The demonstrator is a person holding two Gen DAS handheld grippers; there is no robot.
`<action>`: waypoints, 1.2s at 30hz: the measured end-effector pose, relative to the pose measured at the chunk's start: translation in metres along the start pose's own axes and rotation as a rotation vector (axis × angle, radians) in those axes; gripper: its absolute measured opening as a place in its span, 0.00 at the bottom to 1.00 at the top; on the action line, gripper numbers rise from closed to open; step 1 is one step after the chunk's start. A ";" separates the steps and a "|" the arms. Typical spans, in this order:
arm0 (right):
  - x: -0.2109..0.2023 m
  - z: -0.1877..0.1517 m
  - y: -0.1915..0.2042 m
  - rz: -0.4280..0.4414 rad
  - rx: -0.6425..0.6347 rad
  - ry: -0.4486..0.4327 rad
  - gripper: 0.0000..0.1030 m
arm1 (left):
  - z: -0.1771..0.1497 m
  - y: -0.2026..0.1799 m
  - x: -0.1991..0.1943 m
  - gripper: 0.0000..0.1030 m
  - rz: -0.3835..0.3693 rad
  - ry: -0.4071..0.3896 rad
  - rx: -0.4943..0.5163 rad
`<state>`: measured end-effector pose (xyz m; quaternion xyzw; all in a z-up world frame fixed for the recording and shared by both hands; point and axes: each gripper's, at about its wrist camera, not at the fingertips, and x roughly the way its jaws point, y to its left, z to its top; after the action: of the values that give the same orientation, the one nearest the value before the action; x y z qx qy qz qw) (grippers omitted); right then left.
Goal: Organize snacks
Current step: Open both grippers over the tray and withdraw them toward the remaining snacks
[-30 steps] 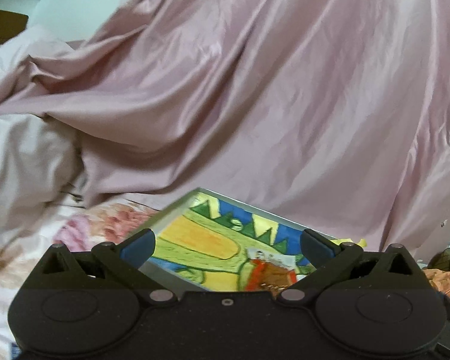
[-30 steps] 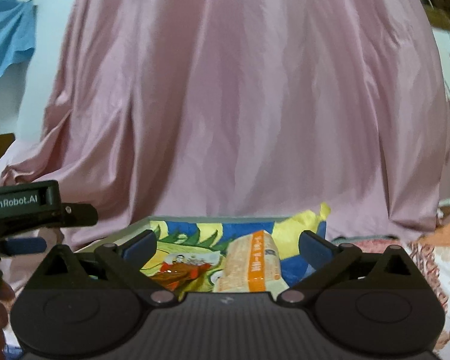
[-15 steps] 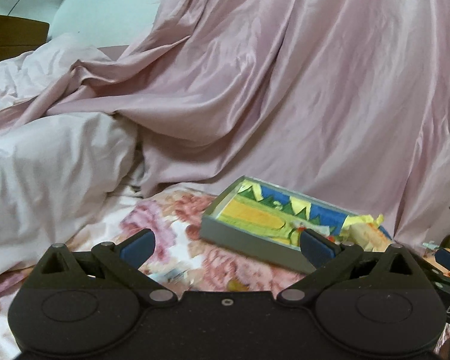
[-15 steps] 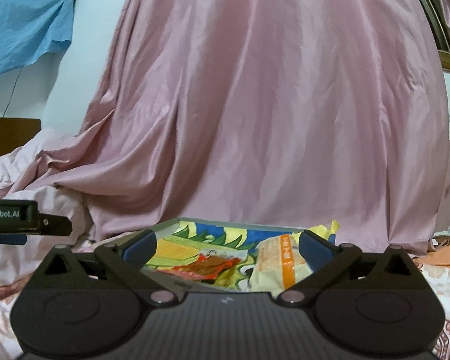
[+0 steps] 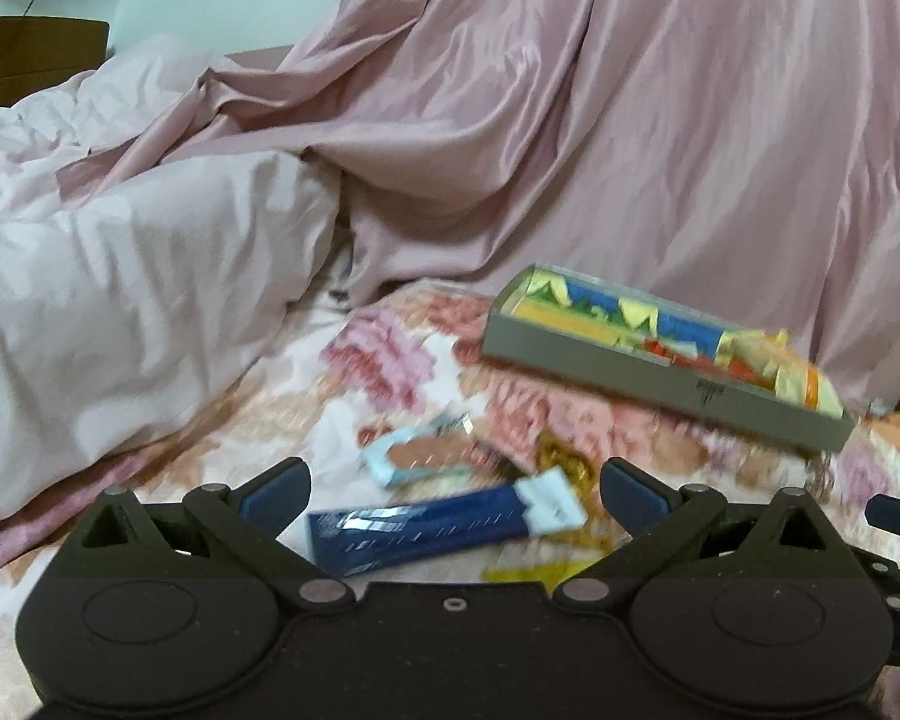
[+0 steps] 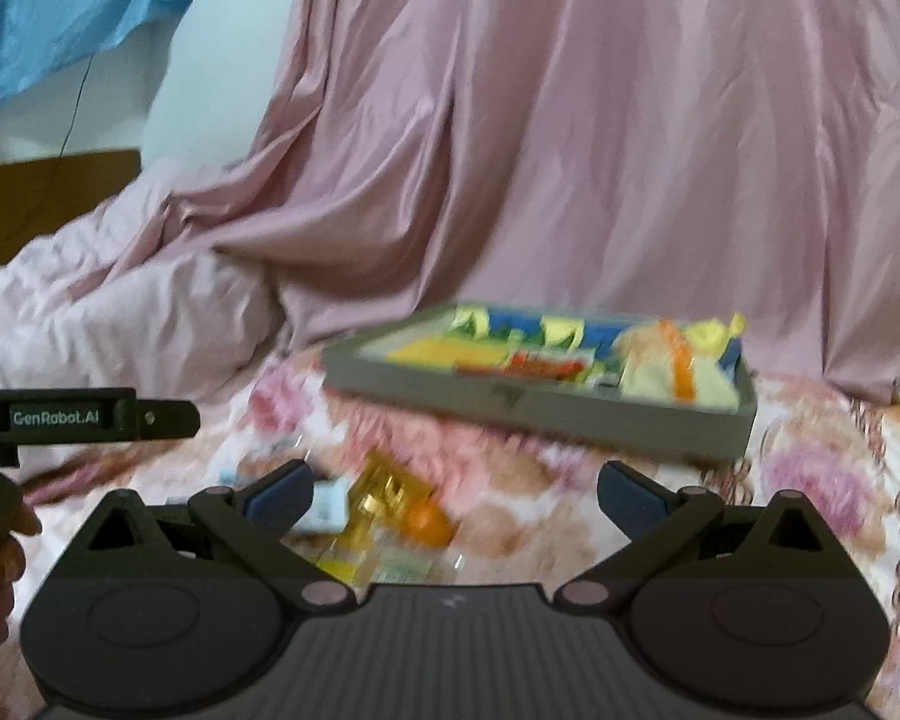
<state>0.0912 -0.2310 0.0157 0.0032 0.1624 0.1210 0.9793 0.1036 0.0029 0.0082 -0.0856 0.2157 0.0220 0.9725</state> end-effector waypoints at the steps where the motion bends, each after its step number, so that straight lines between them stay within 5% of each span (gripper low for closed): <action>1: -0.001 -0.003 0.003 0.007 0.000 0.024 1.00 | -0.003 0.003 -0.002 0.99 0.004 0.009 0.007; 17: 0.032 -0.035 0.017 0.043 0.029 0.338 1.00 | -0.037 0.021 0.006 0.99 -0.040 0.151 0.162; 36: 0.051 -0.038 0.024 0.055 -0.005 0.407 1.00 | -0.047 0.003 0.043 0.99 -0.123 0.227 0.349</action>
<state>0.1203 -0.1965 -0.0354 -0.0194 0.3565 0.1463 0.9225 0.1231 -0.0022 -0.0523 0.0694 0.3185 -0.0848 0.9416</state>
